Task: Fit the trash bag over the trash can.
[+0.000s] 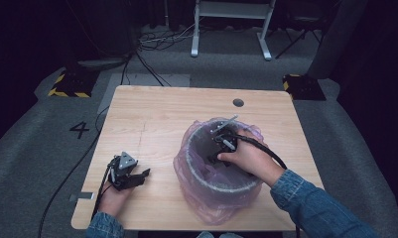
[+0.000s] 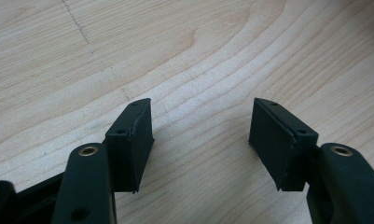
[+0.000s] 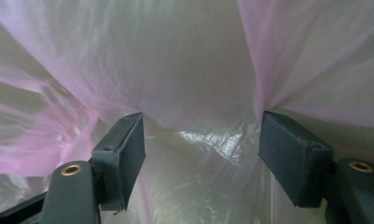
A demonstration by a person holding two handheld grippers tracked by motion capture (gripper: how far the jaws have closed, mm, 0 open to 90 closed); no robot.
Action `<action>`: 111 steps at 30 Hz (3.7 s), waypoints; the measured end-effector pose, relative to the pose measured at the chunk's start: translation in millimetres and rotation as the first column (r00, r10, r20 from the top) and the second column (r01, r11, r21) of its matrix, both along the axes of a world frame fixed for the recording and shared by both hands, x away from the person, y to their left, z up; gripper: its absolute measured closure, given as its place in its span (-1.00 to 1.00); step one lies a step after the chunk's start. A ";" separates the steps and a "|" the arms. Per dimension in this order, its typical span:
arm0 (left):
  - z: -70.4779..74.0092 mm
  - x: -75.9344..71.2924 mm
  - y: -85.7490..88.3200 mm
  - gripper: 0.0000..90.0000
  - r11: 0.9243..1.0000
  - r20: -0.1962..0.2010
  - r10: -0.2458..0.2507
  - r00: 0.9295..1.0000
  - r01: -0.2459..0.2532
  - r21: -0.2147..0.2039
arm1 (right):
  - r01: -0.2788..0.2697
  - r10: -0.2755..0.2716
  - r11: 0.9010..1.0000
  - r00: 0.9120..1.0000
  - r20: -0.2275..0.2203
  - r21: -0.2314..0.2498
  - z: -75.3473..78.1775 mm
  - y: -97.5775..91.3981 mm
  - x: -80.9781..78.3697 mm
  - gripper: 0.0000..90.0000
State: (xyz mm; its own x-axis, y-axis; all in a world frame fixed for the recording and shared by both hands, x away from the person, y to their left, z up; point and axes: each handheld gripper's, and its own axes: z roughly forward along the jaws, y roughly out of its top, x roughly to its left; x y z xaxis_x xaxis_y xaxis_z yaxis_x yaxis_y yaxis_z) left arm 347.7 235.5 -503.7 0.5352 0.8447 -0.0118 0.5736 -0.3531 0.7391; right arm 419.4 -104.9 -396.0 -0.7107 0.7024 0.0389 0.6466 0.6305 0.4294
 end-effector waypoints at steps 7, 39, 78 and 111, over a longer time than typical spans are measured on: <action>0.0 0.1 0.0 -0.13 1.000 0.001 -0.001 1.000 0.001 0.000 | 0.003 -0.010 0.998 0.992 -0.126 -0.055 -14.6 5.0 4.6 -0.34; 0.1 0.6 3.0 -0.14 1.000 -0.002 -0.028 1.000 0.028 0.003 | -0.288 0.135 0.903 0.895 0.425 0.320 117.2 -100.0 -35.1 -0.39; -0.2 3.2 5.1 -0.18 0.998 0.001 -0.059 0.998 0.059 0.003 | -0.038 -0.098 0.954 0.898 0.429 0.297 60.2 -242.4 -59.2 -0.37; -0.2 3.1 4.8 -0.19 0.998 0.000 -0.057 0.998 0.057 0.004 | 0.104 -0.230 0.943 0.890 0.394 0.316 -70.8 -266.2 -85.6 -0.38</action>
